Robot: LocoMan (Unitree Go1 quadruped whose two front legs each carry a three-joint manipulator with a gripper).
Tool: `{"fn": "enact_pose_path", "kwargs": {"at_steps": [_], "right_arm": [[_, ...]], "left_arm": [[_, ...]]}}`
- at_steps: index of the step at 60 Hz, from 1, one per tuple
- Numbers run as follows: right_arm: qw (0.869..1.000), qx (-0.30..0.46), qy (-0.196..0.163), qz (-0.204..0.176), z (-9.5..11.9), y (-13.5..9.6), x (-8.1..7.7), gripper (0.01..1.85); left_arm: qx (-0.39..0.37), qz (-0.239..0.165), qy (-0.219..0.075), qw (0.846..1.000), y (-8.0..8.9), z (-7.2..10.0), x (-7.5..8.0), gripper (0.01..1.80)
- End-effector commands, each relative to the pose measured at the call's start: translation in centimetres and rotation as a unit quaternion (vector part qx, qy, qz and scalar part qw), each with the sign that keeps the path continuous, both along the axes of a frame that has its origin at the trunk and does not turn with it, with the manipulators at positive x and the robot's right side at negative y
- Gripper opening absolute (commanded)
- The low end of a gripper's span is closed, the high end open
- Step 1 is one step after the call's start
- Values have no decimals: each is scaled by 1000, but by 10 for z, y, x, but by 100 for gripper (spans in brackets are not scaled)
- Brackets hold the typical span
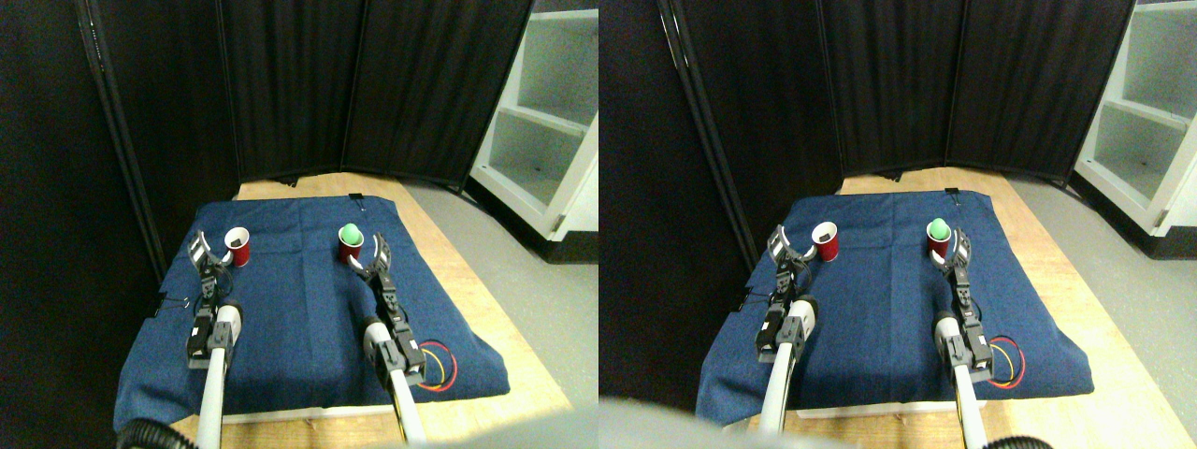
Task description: Pour (bimanual)
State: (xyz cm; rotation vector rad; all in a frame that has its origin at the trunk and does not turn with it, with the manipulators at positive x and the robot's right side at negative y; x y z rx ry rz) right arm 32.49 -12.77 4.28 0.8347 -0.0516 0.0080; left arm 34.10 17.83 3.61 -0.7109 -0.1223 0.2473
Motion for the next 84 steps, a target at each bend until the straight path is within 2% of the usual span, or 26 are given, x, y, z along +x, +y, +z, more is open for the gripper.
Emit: {"fn": "enact_pose_path", "kwargs": {"at_steps": [1,8,15,21,31,36,48,53,56,66,84], "right_arm": [[998,66,5,-15,-2,2,7,55],[995,92,12,-23,-6,-2,11,55],[983,180,27,-38,-12,-7,18,48],[980,194,37,-40,-18,-10,23,48],[975,214,48,-28,-25,-10,28,50],[975,214,55,-19,-28,-9,33,51],[971,229,68,-9,-34,-4,37,70],[970,231,71,-11,-33,-2,36,78],[965,250,76,-13,-32,-2,38,79],[961,262,87,-13,-34,1,43,93],[955,282,91,-24,-38,0,51,118]], "left_arm": [[-19,18,-20,999,1,-1,6,71],[-41,32,-22,998,1,-6,9,70],[-71,38,-22,997,2,-12,13,71],[-103,44,-20,993,2,-16,14,70],[-137,45,-3,989,-3,-23,16,51],[-151,49,0,987,-6,-26,16,55],[-174,57,0,983,-13,-29,21,86],[-178,49,2,983,-14,-30,24,85],[-180,48,1,982,-14,-31,26,89],[-190,34,9,981,-15,-34,32,94],[-199,41,7,979,-15,-40,40,100]]}}
